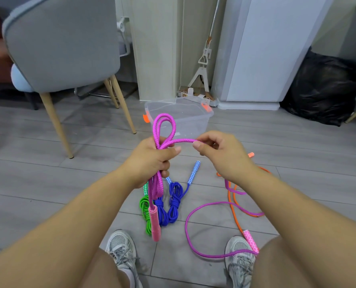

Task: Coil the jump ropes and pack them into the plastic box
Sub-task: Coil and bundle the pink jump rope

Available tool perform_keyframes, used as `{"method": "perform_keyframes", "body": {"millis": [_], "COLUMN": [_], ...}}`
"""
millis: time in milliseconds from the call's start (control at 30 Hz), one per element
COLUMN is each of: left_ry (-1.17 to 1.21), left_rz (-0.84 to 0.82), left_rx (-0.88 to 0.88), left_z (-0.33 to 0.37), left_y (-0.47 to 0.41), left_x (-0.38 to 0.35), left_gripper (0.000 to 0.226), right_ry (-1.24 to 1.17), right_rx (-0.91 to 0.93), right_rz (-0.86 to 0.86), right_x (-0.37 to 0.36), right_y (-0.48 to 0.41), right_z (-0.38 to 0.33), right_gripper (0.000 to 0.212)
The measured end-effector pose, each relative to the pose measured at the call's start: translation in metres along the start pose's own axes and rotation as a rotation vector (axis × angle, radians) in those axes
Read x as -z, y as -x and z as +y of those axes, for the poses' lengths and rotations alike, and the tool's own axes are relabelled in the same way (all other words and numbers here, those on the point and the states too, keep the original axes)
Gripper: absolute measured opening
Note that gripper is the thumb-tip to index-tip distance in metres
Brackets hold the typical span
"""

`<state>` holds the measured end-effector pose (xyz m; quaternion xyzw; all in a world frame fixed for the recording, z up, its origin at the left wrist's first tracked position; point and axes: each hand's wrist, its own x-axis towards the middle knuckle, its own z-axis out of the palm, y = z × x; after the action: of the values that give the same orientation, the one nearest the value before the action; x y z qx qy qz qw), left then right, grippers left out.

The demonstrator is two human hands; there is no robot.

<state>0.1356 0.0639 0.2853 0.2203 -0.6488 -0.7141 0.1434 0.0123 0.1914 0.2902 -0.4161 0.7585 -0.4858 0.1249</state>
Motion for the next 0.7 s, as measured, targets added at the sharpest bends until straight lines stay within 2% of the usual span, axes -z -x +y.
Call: {"method": "perform_keyframes", "body": {"millis": [100, 333, 467, 567, 700], "left_ry": [0.039, 0.143, 0.18, 0.193, 0.195], "left_rz": [0.038, 0.211, 0.299, 0.301, 0.282], "left_rx": [0.025, 0.007, -0.047, -0.077, -0.109], "left_z": [0.001, 0.006, 0.008, 0.006, 0.005], "left_y": [0.001, 0.0, -0.002, -0.004, -0.006], "left_x": [-0.002, 0.012, 0.017, 0.013, 0.002], "left_gripper": [0.028, 0.021, 0.021, 0.014, 0.013], "right_ry": [-0.052, 0.139, 0.162, 0.135, 0.027], "right_rx": [-0.013, -0.038, -0.085, -0.09, -0.002], "right_rz": [0.0, -0.025, -0.039, 0.006, 0.095], "right_x": [-0.001, 0.023, 0.039, 0.037, 0.018], "right_y": [-0.001, 0.001, 0.004, 0.005, 0.008], "right_z": [0.001, 0.016, 0.028, 0.031, 0.016], "right_gripper": [0.003, 0.016, 0.012, 0.015, 0.022]}}
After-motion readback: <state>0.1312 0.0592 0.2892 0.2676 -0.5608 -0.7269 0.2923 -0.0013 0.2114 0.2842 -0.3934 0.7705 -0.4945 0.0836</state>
